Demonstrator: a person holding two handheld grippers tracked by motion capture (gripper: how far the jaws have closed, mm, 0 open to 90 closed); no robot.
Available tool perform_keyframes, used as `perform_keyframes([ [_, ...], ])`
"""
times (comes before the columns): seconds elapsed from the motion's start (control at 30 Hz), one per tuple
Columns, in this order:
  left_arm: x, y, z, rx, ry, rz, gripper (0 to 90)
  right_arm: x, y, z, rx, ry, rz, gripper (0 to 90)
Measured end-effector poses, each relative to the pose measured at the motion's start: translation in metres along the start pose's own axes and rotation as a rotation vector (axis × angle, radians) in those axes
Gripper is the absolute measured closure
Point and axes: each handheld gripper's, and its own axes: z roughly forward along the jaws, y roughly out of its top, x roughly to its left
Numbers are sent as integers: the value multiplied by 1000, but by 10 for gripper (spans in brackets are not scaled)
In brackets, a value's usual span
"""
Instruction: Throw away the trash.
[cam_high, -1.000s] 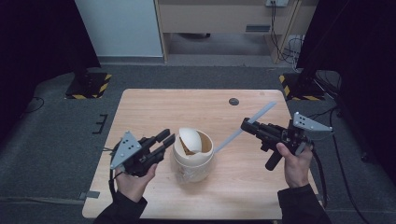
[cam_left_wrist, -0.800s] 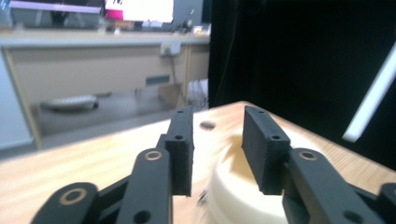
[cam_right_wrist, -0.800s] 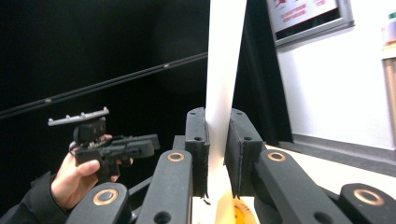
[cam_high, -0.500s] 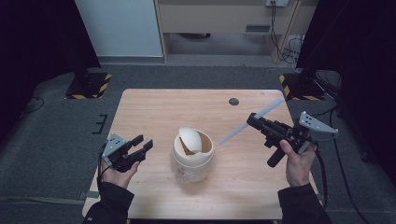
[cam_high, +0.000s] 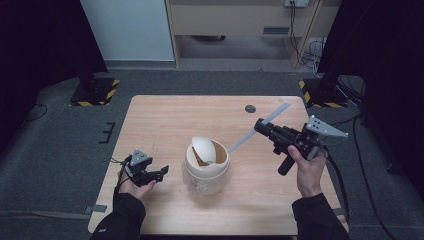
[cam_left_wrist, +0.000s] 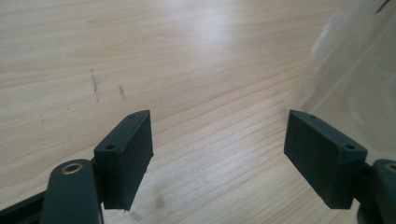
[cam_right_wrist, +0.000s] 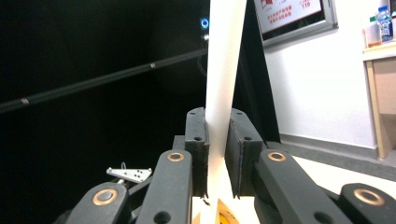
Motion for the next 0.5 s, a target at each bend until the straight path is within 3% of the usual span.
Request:
perform_keyframes([
  [0.23,4,-6,7,60,16,5,214,-1,-6,18,31,-3,-5,802],
  [0.5,6,-10,13,100,29,5,197,-4,-25,41,108,-18,-12,800],
])
